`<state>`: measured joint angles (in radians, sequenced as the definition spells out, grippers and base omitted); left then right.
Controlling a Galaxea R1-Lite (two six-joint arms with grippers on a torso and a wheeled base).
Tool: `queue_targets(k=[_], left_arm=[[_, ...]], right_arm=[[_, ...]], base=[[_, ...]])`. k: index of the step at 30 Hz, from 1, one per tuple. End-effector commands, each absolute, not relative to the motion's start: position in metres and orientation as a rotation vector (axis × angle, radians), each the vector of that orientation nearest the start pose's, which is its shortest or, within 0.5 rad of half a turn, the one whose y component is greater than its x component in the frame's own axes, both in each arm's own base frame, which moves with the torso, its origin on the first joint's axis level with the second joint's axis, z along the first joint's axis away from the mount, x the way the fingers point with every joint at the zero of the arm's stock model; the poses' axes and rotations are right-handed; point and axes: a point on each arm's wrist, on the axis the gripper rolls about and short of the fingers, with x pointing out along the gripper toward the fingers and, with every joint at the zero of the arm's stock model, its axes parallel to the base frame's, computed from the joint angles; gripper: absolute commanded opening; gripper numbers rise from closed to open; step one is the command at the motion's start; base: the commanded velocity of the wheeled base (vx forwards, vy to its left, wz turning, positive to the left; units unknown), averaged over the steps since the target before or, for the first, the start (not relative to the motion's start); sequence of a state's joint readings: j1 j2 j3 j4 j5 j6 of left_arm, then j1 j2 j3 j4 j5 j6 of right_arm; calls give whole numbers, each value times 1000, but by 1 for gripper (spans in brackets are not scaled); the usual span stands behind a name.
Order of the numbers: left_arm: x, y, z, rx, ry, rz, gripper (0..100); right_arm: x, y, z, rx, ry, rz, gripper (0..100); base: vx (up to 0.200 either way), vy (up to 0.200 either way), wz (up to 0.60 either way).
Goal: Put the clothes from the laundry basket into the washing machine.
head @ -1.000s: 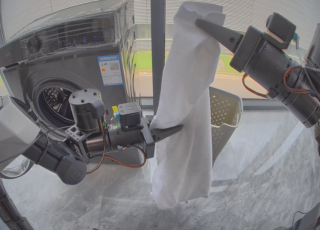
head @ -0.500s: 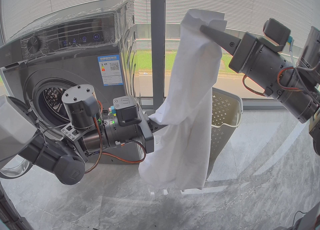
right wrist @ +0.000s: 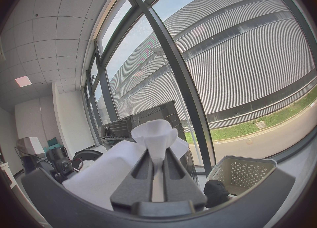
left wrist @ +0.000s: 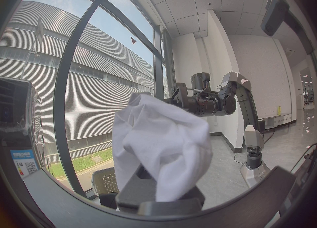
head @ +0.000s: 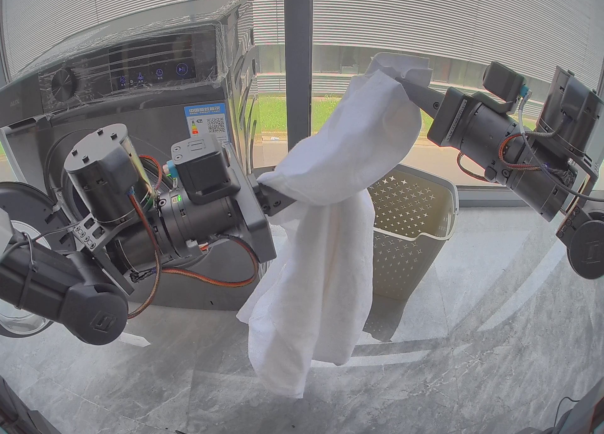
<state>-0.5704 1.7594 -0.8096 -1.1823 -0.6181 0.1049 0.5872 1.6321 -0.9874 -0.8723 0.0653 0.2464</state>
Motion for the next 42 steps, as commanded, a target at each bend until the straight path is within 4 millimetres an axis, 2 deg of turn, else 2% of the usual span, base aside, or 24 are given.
queue_targets(k=[1,4,5,10,13,18,23,26,30,37,41,42], left_arm=[[249,-173,229,97,-335,-1159,0],[249,-172,227,86,-318,-1157,0],[249,-173,226,83,-314,-1158,0],[249,-174,226,50,-276,-1150,0],[252,-174,226,-21,-213,-1079,0],[256,-174,232,-145,-172,-965,0],[259,-173,227,-153,-105,-881,0],[262,-173,227,-156,-63,-816,0],[268,-175,229,-205,16,-732,0],[285,-189,245,-435,56,-602,0],[286,-198,250,-500,53,-576,0],[284,-203,251,-525,61,-571,0]], right_arm=[[258,163,275,289,-136,658,0],[256,162,275,284,-135,684,0],[256,162,273,274,-128,695,100],[254,162,264,241,-104,702,100],[250,158,250,230,-58,689,100],[250,138,237,210,-19,624,100],[256,108,228,169,-7,514,100],[249,106,224,164,7,519,100],[231,119,213,160,54,596,100],[209,145,206,155,96,747,100],[198,158,195,148,145,811,100],[192,167,184,133,192,853,100]], base=[[0,0,0],[0,0,0],[0,0,0],[0,0,0],[0,0,0],[0,0,0],[0,0,0],[0,0,0],[0,0,0],[0,0,0],[0,0,0],[0,0,0]])
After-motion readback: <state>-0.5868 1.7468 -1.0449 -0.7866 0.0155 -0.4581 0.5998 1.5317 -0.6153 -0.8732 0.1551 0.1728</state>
